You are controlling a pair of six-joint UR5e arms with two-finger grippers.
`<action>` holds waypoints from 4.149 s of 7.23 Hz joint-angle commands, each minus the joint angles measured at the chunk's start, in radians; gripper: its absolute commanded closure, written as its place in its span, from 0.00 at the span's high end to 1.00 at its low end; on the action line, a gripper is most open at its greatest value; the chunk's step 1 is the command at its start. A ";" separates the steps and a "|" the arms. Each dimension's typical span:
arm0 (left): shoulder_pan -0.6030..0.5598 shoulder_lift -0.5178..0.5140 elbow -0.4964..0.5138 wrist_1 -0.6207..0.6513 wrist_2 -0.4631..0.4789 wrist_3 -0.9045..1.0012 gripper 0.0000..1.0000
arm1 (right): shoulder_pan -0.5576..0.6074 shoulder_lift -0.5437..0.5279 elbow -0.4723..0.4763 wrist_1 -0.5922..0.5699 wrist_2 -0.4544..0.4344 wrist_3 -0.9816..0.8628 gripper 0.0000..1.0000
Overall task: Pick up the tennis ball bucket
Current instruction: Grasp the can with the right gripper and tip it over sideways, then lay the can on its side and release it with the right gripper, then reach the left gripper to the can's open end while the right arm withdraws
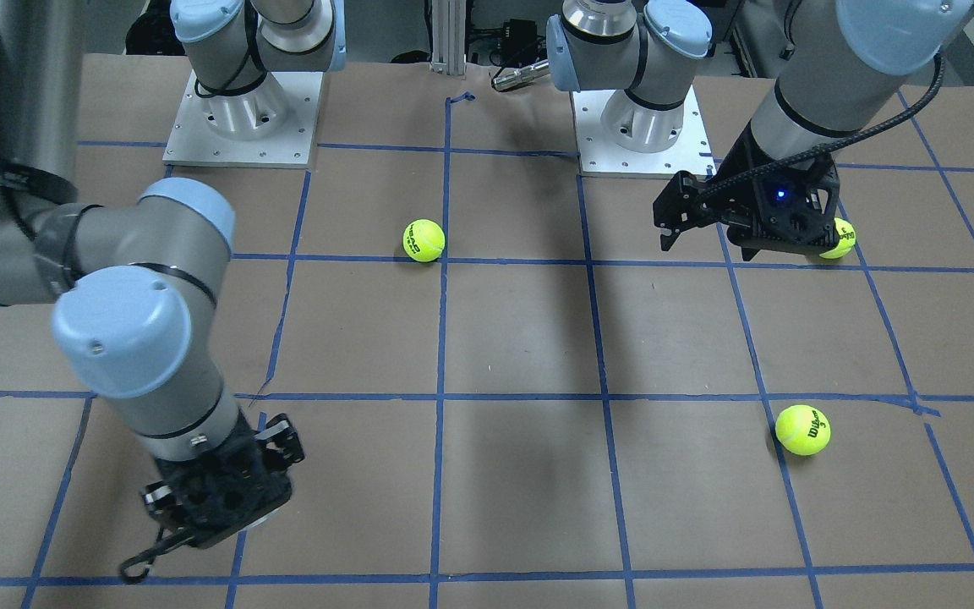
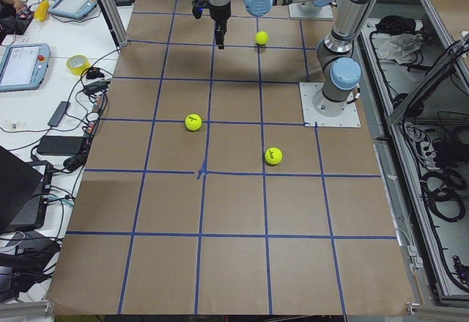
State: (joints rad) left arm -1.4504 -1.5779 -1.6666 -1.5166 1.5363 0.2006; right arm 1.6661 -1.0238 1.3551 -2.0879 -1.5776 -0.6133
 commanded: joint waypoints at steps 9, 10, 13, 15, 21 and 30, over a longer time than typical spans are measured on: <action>0.030 -0.073 0.004 0.084 -0.001 -0.015 1.00 | 0.196 0.031 0.188 -0.235 0.062 -0.639 0.32; 0.028 -0.082 -0.001 0.085 -0.005 -0.018 1.00 | 0.208 0.034 0.190 -0.235 0.051 -0.602 0.40; 0.028 -0.088 0.001 0.121 -0.002 -0.015 1.00 | 0.208 0.059 0.185 -0.235 0.045 -0.589 1.00; 0.028 -0.090 -0.001 0.121 -0.002 -0.015 1.00 | 0.216 0.041 0.177 -0.232 0.046 -0.588 1.00; 0.016 -0.125 0.001 0.222 -0.019 -0.024 1.00 | 0.067 -0.171 0.119 0.055 0.048 -0.592 0.99; -0.199 -0.405 0.001 0.685 -0.424 -0.406 1.00 | -0.105 -0.461 0.127 0.429 0.037 0.661 1.00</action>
State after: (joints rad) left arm -1.6277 -1.9351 -1.6656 -0.8827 1.1319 -0.1925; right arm 1.5624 -1.4705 1.4811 -1.7137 -1.5390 -0.0796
